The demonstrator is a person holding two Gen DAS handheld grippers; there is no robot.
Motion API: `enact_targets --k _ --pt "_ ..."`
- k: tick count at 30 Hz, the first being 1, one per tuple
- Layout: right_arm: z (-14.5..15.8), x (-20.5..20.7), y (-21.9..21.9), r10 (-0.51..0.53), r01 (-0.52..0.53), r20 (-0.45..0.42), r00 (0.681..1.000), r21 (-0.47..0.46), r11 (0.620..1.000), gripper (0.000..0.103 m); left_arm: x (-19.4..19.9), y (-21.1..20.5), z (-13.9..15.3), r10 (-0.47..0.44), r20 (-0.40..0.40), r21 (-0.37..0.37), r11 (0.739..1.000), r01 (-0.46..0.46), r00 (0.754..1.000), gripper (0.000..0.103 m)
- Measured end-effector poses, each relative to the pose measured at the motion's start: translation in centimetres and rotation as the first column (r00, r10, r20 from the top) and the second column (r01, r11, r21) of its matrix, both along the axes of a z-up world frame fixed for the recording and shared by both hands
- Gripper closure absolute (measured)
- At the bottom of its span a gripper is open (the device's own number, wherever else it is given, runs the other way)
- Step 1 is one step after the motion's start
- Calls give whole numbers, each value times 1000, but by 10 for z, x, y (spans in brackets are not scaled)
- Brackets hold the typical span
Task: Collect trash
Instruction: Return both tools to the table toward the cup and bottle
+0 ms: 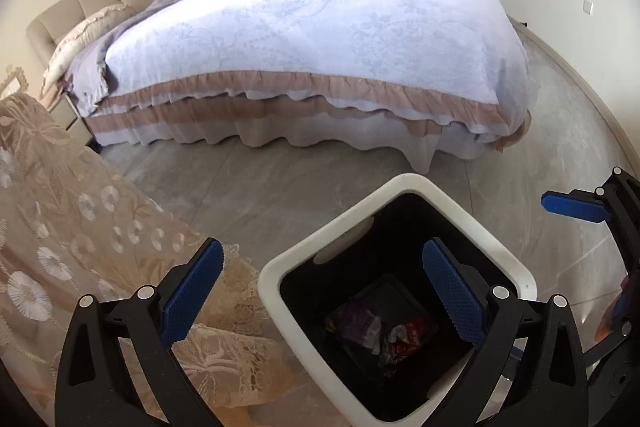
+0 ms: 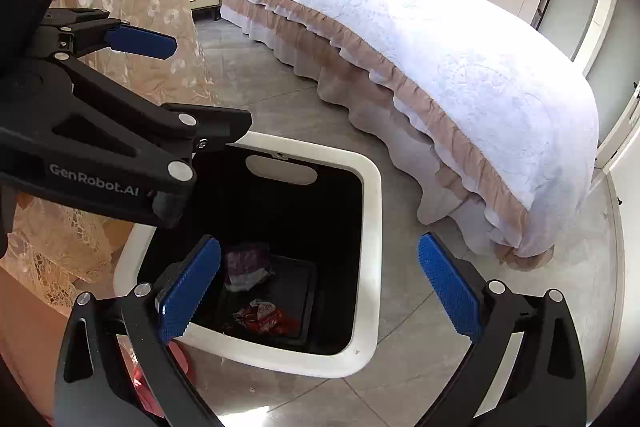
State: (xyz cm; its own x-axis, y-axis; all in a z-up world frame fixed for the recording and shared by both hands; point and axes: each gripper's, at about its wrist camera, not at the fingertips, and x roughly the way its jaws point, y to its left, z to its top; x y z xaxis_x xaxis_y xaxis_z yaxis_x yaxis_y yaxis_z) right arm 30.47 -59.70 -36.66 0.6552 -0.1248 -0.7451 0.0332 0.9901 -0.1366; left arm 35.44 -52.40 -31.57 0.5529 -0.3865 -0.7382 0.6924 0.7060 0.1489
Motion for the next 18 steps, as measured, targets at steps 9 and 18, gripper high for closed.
enact_targets --k 9,18 --pt "85 -42 16 4 3 169 986 -40 999 4 -52 25 90 24 93 -179 984 -7 995 5" --pt "166 -77 50 74 -54 355 932 -67 996 4 -98 74 179 111 234 -239 970 -54 966 5"
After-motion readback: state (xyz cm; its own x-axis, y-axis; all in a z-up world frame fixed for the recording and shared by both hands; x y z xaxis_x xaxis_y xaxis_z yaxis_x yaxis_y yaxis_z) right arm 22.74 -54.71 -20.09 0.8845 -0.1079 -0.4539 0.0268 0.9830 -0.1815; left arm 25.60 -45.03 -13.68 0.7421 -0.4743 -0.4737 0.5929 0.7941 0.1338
